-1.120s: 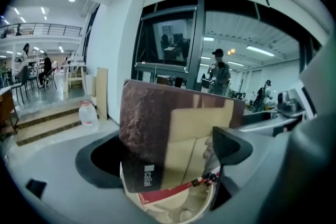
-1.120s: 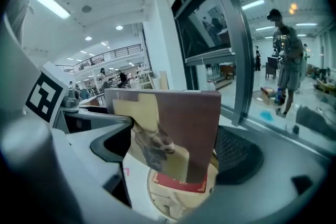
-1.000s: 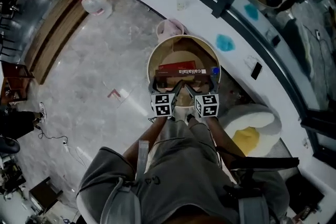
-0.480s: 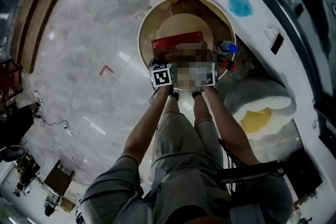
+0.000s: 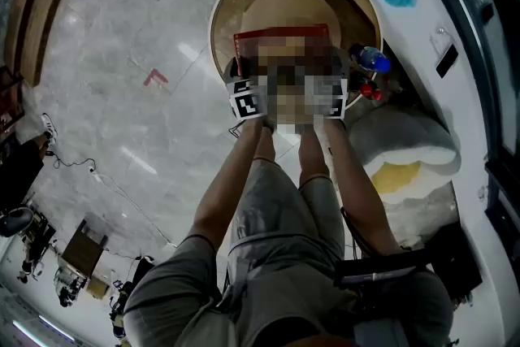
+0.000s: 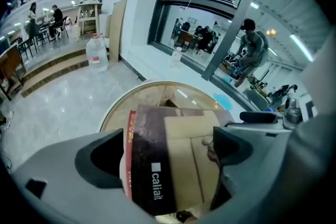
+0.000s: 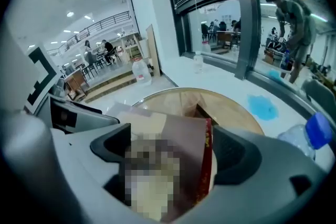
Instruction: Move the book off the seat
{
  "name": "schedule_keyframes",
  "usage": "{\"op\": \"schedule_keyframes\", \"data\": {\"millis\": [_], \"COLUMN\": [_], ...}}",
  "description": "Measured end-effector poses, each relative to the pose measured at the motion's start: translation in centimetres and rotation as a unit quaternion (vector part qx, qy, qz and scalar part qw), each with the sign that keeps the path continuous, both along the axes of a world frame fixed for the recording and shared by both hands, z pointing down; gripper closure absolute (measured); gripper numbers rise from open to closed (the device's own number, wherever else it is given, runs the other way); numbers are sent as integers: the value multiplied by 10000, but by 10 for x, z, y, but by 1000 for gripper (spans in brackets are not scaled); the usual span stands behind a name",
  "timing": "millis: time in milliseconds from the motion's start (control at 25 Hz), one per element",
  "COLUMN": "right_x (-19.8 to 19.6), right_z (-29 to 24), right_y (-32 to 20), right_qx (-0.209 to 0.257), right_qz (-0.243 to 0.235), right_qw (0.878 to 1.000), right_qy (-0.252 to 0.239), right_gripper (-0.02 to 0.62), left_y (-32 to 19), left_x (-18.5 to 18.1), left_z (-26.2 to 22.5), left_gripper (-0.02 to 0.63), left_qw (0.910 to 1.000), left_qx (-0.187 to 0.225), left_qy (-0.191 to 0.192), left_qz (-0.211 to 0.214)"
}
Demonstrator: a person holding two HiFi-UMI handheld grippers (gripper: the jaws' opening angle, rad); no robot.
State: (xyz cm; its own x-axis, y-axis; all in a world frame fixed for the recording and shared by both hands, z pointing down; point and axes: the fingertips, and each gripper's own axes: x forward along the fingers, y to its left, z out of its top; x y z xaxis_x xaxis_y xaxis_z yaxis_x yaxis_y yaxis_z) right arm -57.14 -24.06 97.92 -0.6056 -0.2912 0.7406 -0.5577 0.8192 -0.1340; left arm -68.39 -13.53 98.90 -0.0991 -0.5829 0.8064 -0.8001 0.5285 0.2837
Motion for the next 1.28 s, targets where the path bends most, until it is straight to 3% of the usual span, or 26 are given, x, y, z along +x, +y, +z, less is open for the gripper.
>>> {"op": "schedule_keyframes", "data": {"millis": [240, 360, 520, 680, 800, 1040, 1200, 1280], "right_x": [-7, -14, -16, -23, -33, -24, -7, 4], "right_z": [-23, -52, -125, -226, -322, -526, -608, -624], "right_y": [4, -3, -7, -15, -32, -35, -25, -21], "right_qx": [100, 161, 229, 654, 1191, 1987, 2612, 2805], "right_qz": [-50, 64, 276, 272, 92, -158, -223, -168], "right_qw": [9995, 9984, 9950, 9902, 9811, 9482, 9218, 9145], "right_qy": [-287, -543, -928, -1207, -1520, -2475, -2857, -2910], "right_gripper": [104, 104, 104, 104, 104, 104, 104, 104], "left_y": [9, 0, -15, -30, -45, -22, 11, 20], "left_x": [-5, -15, -24, -39, -53, -49, -38, -35], "left_z": [-16, -47, -135, -251, -354, -556, -631, -640], "left_gripper": [60, 60, 60, 60, 60, 60, 60, 61], "left_qw": [9995, 9969, 9837, 9659, 9475, 8972, 8601, 8526], "left_qx": [104, 433, 1026, 1669, 2276, 3384, 3931, 4022], "left_qy": [-272, -610, -1368, -1886, -2196, -2831, -3250, -3333], "left_qz": [94, 242, 553, 602, 468, 185, -89, -160]}}
